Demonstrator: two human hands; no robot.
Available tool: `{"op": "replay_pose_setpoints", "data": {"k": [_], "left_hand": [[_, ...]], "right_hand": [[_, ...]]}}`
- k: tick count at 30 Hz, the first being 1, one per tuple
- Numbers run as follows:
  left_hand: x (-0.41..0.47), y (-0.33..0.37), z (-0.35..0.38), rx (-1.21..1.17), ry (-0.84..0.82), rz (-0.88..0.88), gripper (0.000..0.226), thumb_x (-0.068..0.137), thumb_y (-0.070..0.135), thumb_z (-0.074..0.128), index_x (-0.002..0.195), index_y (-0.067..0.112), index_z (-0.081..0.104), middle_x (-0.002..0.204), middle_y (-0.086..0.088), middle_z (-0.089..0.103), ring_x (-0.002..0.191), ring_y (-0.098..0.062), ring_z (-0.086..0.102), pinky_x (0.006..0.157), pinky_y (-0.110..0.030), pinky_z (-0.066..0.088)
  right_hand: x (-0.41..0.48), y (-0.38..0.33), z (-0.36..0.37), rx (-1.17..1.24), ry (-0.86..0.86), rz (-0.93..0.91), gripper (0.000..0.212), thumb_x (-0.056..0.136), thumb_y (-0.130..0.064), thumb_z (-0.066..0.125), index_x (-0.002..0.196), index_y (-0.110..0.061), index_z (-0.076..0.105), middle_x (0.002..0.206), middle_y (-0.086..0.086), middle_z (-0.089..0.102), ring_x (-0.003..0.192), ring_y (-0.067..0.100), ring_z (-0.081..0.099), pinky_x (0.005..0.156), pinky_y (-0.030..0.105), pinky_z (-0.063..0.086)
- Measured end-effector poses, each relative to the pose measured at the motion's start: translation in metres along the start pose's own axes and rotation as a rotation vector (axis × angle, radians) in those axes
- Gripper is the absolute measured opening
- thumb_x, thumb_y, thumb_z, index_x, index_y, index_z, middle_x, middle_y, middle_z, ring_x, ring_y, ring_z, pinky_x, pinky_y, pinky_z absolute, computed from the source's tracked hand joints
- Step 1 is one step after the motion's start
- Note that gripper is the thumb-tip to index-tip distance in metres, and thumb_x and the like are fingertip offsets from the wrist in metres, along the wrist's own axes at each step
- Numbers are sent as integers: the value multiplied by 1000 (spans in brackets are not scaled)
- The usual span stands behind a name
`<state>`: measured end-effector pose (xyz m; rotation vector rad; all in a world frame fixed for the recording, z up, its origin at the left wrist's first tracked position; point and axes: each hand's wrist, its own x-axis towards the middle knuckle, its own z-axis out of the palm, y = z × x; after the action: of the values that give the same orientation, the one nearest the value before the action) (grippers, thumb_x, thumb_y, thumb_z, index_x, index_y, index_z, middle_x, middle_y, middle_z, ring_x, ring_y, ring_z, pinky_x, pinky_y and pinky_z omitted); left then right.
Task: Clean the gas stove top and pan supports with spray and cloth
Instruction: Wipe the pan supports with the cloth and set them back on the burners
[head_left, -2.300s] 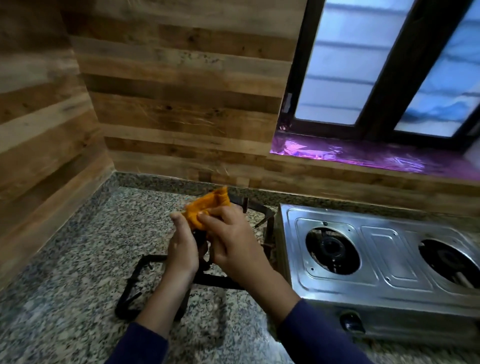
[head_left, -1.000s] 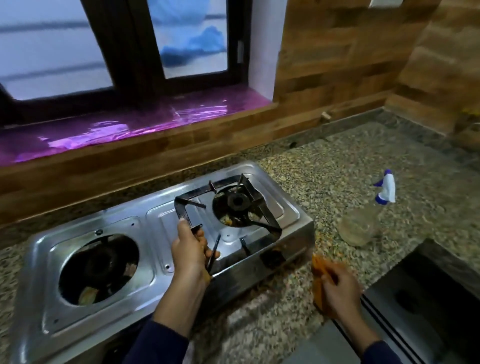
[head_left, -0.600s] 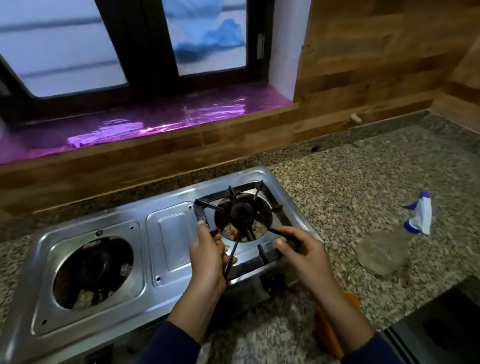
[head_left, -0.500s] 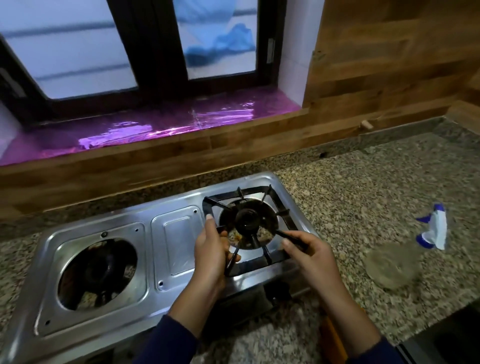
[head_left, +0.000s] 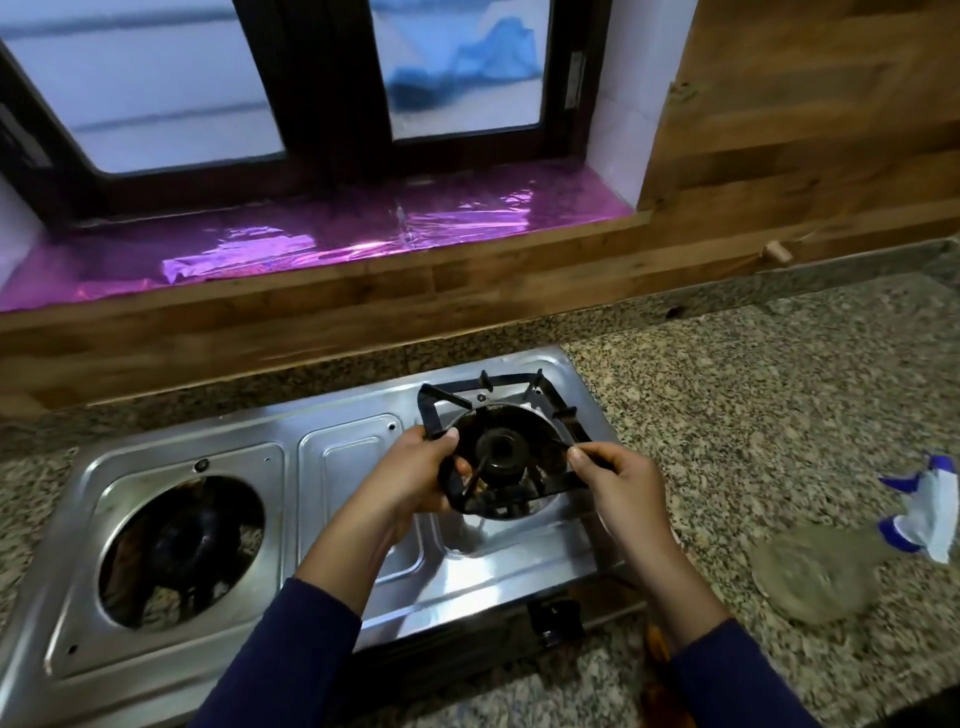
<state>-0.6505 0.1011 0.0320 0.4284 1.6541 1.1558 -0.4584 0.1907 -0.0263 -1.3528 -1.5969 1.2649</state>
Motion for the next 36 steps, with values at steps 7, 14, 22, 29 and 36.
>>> {"op": "replay_pose_setpoints", "data": {"k": [7, 14, 22, 29, 36], "left_hand": [[21, -5, -3, 27, 63, 4, 29, 101, 8, 47, 129, 12, 42, 77, -9, 64, 53, -11, 61, 37, -18, 43], [34, -21, -8, 183, 148, 108, 17, 98, 13, 52, 97, 30, 49, 85, -15, 69, 70, -26, 67, 65, -47, 57], [32, -26, -9, 606, 433, 195, 17, 83, 48, 69, 81, 33, 62, 83, 7, 69, 80, -19, 67, 60, -32, 50], [31, -40, -9, 925, 587, 326, 17, 75, 51, 77, 78, 35, 71, 100, 9, 47, 105, -19, 43, 78, -34, 36], [37, -44, -13, 953, 610, 302, 19, 71, 54, 79, 75, 38, 71, 103, 10, 49, 107, -21, 42, 73, -31, 26]], "right_hand": [[9, 1, 3, -25, 28, 39, 11, 90, -19, 70, 96, -14, 77, 84, -4, 75, 85, 10, 70, 78, 29, 56], [6, -5, 7, -100, 4, 8, 13, 89, -21, 71, 97, -13, 77, 85, -5, 73, 83, 6, 67, 73, 20, 52], [-2, -7, 6, -279, 88, -52, 13, 88, -28, 71, 81, -18, 65, 80, -4, 65, 74, 11, 61, 53, 22, 41], [-5, 2, 5, -509, 181, -101, 13, 82, -32, 76, 77, -23, 67, 90, -8, 50, 101, 16, 42, 86, 37, 44], [-5, 10, 6, -596, 163, -104, 13, 78, -38, 79, 78, -28, 72, 83, -14, 51, 96, 12, 39, 88, 35, 35]]}}
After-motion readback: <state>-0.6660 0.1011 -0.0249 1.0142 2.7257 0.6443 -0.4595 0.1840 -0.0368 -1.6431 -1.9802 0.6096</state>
